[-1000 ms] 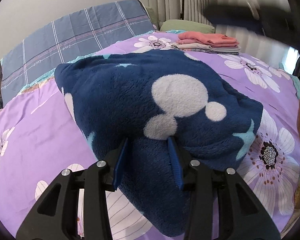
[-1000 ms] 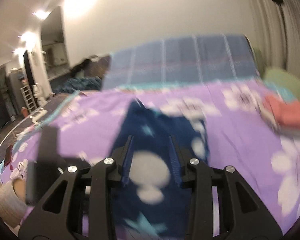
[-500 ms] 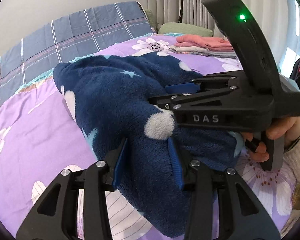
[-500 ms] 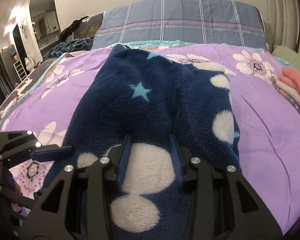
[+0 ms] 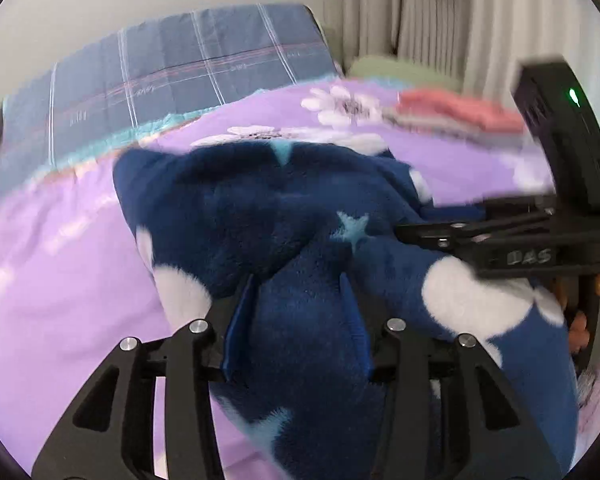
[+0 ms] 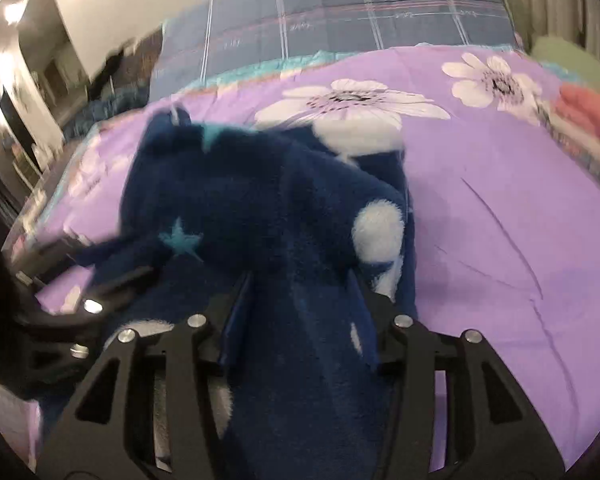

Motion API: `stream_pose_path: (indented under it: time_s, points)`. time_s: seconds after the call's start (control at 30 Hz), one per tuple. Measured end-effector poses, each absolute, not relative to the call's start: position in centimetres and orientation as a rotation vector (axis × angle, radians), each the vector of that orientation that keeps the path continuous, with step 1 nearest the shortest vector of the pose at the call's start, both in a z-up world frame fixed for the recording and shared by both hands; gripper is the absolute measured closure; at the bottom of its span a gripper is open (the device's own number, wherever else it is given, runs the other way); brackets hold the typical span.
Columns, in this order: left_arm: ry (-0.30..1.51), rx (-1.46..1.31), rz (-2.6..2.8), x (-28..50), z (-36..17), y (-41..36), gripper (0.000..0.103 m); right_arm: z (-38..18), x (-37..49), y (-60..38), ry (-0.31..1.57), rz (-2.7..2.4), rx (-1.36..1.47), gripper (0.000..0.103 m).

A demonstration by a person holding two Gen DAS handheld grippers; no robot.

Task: Fold small clothes

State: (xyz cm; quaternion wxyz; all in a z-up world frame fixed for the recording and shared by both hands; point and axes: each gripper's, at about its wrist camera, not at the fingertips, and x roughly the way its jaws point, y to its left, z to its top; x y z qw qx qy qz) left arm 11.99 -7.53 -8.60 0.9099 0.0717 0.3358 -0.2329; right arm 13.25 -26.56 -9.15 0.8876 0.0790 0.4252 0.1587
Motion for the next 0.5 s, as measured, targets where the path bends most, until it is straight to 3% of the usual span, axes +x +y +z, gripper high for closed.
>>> stream_pose_path:
  time_s: [0.23,0.33,0.5]
  points:
    - [0.721,0.164,-0.489,11.9,-6.3,-7.2,0.057,-7.4,13.2,-26.1,0.892,0.336,0.12,0.056]
    - [0.646,0.163,-0.484,11.9,-2.9,-6.2,0.056,-3.6,12.0,-26.3,0.818,0.355,0.143,0.055]
    - [0.642,0.138,-0.425,17.6,-1.7,-5.6,0.056,-1.7,14.4,-25.6,0.787,0.369,0.103,0.053]
